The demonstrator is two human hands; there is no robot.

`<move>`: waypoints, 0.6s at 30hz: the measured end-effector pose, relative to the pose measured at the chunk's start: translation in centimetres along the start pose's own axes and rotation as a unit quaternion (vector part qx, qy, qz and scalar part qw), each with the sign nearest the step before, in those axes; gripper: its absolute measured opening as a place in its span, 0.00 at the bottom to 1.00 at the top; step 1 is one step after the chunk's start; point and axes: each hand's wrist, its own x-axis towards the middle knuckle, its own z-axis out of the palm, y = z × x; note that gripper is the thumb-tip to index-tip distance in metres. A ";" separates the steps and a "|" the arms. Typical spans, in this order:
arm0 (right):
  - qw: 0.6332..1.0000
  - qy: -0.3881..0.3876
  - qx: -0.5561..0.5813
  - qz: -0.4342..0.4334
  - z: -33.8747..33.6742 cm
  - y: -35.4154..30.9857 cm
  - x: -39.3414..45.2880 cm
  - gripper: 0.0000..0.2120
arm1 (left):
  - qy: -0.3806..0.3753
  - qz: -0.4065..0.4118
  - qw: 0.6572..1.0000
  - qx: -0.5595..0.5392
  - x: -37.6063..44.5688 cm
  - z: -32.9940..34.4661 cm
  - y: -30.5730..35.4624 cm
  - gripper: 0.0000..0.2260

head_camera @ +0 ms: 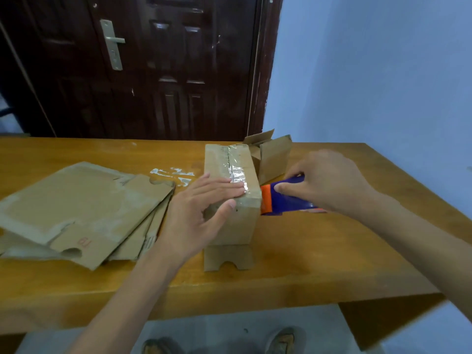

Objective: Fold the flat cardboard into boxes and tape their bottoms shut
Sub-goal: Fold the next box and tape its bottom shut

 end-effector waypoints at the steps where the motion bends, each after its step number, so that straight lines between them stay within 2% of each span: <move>1: 0.999 -0.003 0.047 0.008 -0.3 0.6 0.0 0.16 | 0.003 -0.001 1.000 0.000 0.0 0.1 -0.1 0.13; 4: 0.974 0.001 0.219 0.049 0.1 2.3 -0.4 0.11 | 0.015 -0.005 1.000 -0.001 -0.1 0.2 -0.2 0.12; 8: 0.922 0.068 0.370 0.090 2.7 3.8 -2.8 0.07 | 0.024 -0.007 0.999 -0.021 0.0 0.2 0.1 0.13; 9: 0.924 0.098 0.361 0.082 3.7 4.0 -3.6 0.07 | 0.022 -0.009 0.999 -0.022 0.1 0.2 0.1 0.13; 10: 0.944 0.137 0.295 0.063 4.6 4.3 -4.3 0.11 | 0.018 -0.010 1.000 -0.020 0.1 0.2 0.1 0.13; 11: 0.966 0.170 0.189 0.038 5.6 4.7 -5.0 0.16 | 0.011 -0.013 1.000 -0.019 0.2 0.1 0.1 0.13; 13: 0.980 0.196 0.026 -0.017 8.0 5.7 -6.2 0.20 | -0.001 -0.022 1.000 -0.019 0.3 -0.2 0.1 0.14; 15: 0.978 0.205 -0.019 -0.035 9.8 6.2 -7.3 0.21 | -0.008 -0.028 0.999 -0.021 0.5 -0.6 0.3 0.15; 18: 0.972 0.232 -0.016 0.002 11.1 6.2 -8.3 0.22 | -0.022 -0.032 0.999 -0.029 0.9 -1.2 0.7 0.16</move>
